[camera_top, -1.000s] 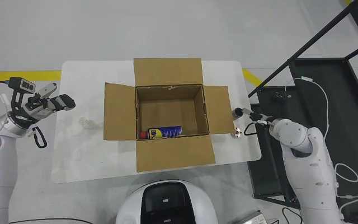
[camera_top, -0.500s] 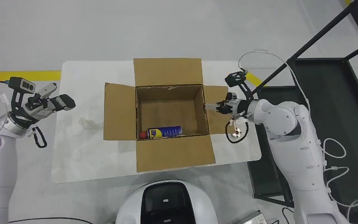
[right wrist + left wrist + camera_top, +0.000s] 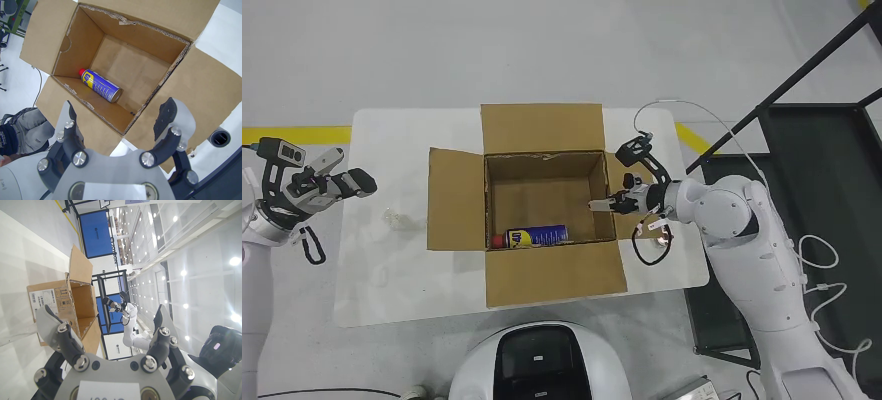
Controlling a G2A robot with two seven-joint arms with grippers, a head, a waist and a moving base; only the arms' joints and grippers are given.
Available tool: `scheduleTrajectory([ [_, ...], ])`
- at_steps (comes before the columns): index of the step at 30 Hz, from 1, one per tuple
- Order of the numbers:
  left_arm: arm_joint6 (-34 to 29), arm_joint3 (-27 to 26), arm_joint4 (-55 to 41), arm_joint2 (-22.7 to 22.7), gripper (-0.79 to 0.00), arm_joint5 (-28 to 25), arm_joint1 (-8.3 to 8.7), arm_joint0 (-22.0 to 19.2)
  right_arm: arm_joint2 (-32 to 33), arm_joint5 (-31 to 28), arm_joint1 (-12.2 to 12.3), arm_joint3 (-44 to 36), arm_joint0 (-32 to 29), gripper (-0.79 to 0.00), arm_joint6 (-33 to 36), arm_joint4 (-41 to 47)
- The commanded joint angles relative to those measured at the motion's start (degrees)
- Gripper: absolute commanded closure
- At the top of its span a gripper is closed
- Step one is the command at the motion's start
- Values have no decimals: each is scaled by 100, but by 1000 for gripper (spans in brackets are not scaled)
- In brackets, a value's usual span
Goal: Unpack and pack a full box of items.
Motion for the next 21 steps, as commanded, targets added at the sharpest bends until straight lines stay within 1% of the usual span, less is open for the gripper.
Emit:
scheduleTrajectory([
  [1, 0, 0, 0, 0, -785, 0, 0, 0, -72, -129, -4, -11, 15, -785, -81, -4],
  [4, 0, 0, 0, 0, -785, 0, 0, 0, -427, -1067, 12, 73, 336, -785, 22, -359],
  [8, 0, 0, 0, 0, -785, 0, 0, 0, -1088, -2010, -48, 689, 1066, -785, 39, -393],
  [10, 0, 0, 0, 0, -785, 0, 0, 0, -1487, -2322, -106, 1067, 1435, -785, 45, -413],
  [13, 0, 0, 0, 0, -785, 0, 0, 0, -2130, -2516, -236, 1622, 1924, -785, -143, -665],
  [15, 0, 0, 0, 0, -785, 0, 0, 0, -2538, -2453, -344, 1981, 2226, -785, -402, -1019],
  [17, 0, 0, 0, 0, -785, 0, 0, 0, -2998, -2515, -474, 2339, 2427, -785, -643, -1120],
  [19, 0, 0, 0, 0, -785, 0, 0, 0, -3391, -2542, -601, 2678, 2649, -785, -742, -1216],
  [21, 0, 0, 0, 0, -785, 0, 0, 0, -3620, -2516, -694, 2929, 2807, -785, -869, -1267],
])
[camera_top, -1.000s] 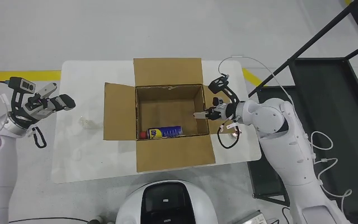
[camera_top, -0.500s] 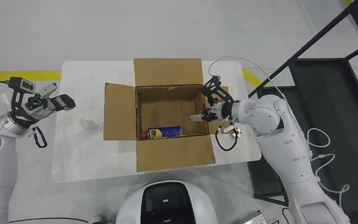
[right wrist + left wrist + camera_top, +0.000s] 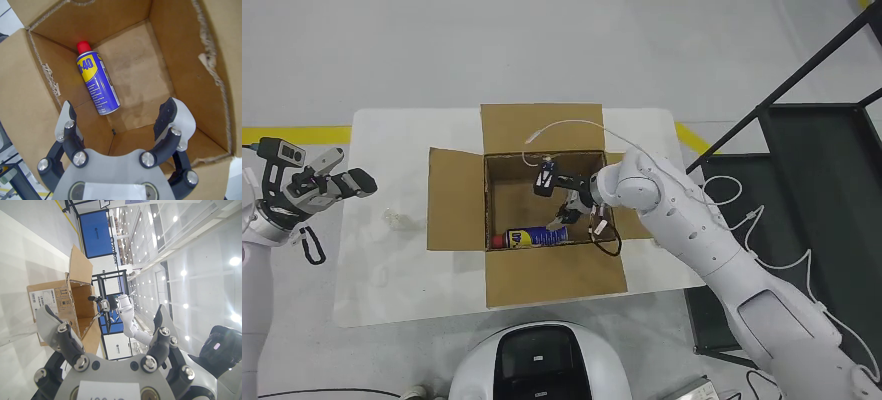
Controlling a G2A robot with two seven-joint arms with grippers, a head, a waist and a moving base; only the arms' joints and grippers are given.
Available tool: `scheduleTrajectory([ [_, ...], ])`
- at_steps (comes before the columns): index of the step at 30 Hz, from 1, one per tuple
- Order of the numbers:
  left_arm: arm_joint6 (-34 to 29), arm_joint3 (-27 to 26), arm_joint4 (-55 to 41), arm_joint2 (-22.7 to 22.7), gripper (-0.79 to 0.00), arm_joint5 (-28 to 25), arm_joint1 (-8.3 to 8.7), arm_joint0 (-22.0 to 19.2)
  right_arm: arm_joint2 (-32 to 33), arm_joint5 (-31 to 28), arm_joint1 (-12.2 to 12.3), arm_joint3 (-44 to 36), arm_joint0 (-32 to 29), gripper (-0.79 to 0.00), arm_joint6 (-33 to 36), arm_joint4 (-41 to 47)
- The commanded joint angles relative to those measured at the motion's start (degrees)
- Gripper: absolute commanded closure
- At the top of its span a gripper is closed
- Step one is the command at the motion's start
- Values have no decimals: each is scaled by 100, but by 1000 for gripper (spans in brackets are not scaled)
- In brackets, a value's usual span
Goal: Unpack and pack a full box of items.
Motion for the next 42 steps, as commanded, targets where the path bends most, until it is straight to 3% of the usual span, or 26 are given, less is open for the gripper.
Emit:
scheduleTrajectory([
  [1, 0, 0, 0, 0, -785, 0, 0, 0, -94, 17, -31, 108, 65, -785, -44, -23],
  [19, 0, 0, 0, 0, -785, 0, 0, 0, -315, 203, -103, 251, 94, -785, -119, -156],
  [28, 0, 0, 0, 0, -785, 0, 0, 0, -1132, 56, -509, 1140, 543, -785, 32, 148],
  [42, 0, 0, 0, 0, -785, 0, 0, 0, -2158, -193, -1334, 2702, 1116, -785, -340, 80],
])
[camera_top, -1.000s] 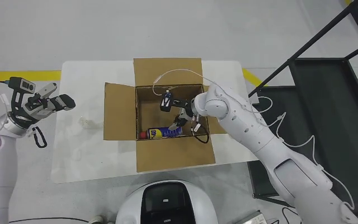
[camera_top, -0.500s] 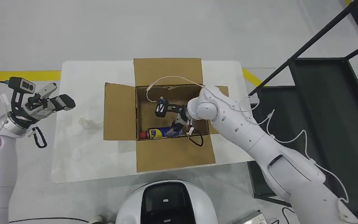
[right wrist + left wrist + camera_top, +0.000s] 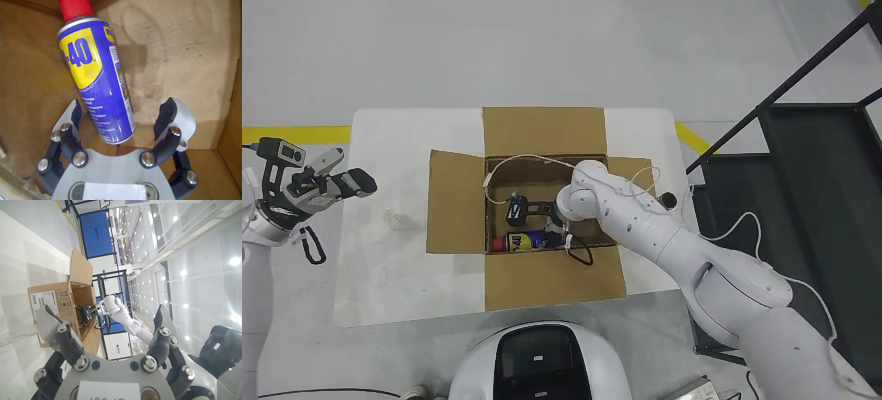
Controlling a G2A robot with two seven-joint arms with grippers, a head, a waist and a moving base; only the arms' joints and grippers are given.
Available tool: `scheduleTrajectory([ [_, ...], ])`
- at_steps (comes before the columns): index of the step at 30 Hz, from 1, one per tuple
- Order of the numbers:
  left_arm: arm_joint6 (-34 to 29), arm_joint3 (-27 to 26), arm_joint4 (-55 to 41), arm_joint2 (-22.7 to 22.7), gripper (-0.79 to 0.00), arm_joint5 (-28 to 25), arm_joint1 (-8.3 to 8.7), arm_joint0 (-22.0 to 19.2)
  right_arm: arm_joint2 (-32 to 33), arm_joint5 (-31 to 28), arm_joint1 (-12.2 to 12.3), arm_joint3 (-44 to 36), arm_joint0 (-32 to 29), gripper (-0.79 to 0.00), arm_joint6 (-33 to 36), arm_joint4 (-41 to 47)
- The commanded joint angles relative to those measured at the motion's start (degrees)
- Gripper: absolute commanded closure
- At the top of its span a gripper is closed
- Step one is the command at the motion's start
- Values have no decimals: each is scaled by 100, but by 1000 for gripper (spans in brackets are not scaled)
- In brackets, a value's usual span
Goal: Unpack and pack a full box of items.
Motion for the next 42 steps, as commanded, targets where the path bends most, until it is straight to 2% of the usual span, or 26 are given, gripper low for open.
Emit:
scheduleTrajectory([
  [1, 0, 0, 0, 0, -785, 0, 0, 0, -98, -2, -116, 202, 66, -785, -64, -23],
  [7, 0, 0, 0, 0, -785, 0, 0, 0, -332, -34, -463, 821, 247, -785, -230, -75],
  [8, 0, 0, 0, 0, -785, 0, 0, 0, -362, -69, -515, 917, 268, -763, -251, -75],
  [9, 0, 0, 0, 0, -785, 0, 0, 0, -389, -75, -564, 1025, 296, -332, -257, -86],
  [10, 0, 0, 0, 0, -785, 0, 0, 0, -412, -60, -614, 1121, 320, -89, -260, -88],
  [11, 0, 0, 0, 0, -785, 0, 0, 0, -432, -69, -661, 1206, 338, 0, -279, -86],
  [19, 0, 0, 0, 0, -785, 0, 0, 0, -463, -126, -911, 1792, 562, 0, -440, -120],
  [27, 0, 0, 0, 0, -785, 0, 0, 0, -360, -316, -933, 1918, 758, 0, -347, -104],
  [34, 0, 0, 0, 0, -785, 0, 0, 0, -121, -650, -700, 1566, 839, 0, -385, -99],
  [42, 0, 0, 0, 0, -785, 0, 0, 0, 441, -704, -131, 463, 658, 0, -110, -106],
])
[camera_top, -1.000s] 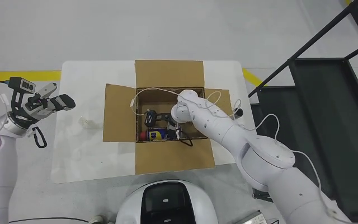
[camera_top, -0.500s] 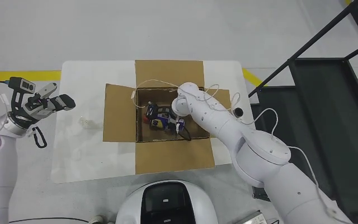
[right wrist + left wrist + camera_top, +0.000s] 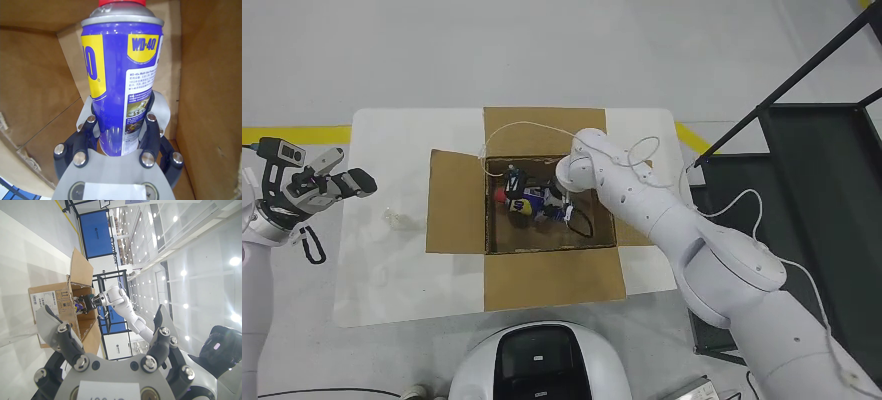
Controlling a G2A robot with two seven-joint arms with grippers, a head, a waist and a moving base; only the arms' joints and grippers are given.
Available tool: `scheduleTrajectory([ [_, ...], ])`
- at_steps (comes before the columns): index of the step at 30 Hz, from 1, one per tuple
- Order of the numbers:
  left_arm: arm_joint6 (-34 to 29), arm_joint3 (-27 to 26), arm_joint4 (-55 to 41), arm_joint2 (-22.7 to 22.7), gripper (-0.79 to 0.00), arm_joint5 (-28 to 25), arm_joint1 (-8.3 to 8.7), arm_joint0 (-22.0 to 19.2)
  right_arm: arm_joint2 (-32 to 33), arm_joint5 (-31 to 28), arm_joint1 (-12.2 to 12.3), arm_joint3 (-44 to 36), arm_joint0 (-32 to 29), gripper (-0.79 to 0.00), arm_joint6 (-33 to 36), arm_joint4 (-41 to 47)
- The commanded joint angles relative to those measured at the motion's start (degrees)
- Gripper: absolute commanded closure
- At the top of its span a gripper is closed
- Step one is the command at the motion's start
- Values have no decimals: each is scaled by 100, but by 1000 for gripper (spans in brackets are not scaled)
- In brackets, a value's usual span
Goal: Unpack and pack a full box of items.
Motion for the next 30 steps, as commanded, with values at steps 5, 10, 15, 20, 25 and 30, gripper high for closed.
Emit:
scheduleTrajectory([
  [5, 0, 0, 0, 0, -785, 0, 0, 0, 826, -97, 640, -1397, -516, 0, 260, 95],
  [10, 0, 0, 0, 0, -785, 0, 0, 0, 1698, 224, 1251, -3061, -1369, 0, 676, 30],
  [15, 0, 0, 0, 0, -785, 0, 0, 0, 2736, 305, 1799, -4644, -2396, 0, 756, 63],
  [20, 0, 0, 0, 0, -785, 0, 0, 0, 4083, 64, 2179, -5880, -3592, 0, 225, 40],
  [25, 0, 0, 0, 0, -785, 0, 0, 0, 5513, -100, 2388, -6729, -5032, 0, -994, -270],
  [30, 0, 0, 0, 0, -785, 0, 0, 0, 6572, -103, 2450, -7219, -6384, 0, -2314, -949],
])
